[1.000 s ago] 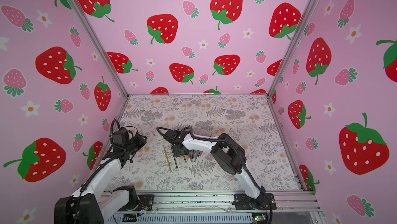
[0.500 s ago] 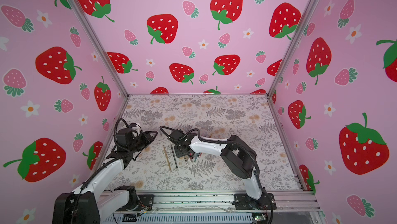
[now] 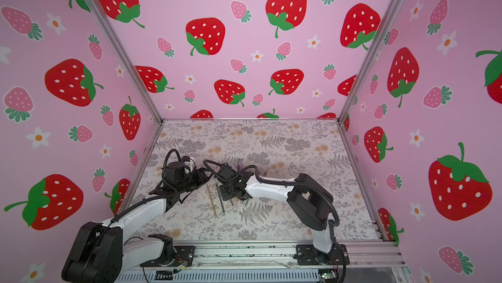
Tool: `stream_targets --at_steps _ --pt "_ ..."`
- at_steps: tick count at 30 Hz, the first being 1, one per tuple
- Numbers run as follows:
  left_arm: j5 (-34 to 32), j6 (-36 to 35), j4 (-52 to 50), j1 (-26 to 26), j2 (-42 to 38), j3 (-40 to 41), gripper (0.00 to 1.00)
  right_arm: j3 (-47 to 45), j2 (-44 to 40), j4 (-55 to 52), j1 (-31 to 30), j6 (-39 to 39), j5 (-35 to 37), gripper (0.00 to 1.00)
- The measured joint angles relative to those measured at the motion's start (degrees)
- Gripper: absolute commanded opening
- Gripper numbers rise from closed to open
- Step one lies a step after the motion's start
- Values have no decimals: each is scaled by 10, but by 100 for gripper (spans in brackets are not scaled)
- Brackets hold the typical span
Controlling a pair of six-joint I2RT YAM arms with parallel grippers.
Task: Remove the protective cover of the pencils
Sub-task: Remove the protective sleeve from the pencil.
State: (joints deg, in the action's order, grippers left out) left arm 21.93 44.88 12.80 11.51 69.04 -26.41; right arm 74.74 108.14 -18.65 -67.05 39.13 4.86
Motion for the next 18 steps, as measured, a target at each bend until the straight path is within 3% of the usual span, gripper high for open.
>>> stream_targets --at_steps 9,18 --pt "-8 4 26 20 50 -13 56 0 -4 17 -14 -4 0 0" --pt "-9 9 42 38 66 -21 41 1 -4 19 -20 -10 0 0"
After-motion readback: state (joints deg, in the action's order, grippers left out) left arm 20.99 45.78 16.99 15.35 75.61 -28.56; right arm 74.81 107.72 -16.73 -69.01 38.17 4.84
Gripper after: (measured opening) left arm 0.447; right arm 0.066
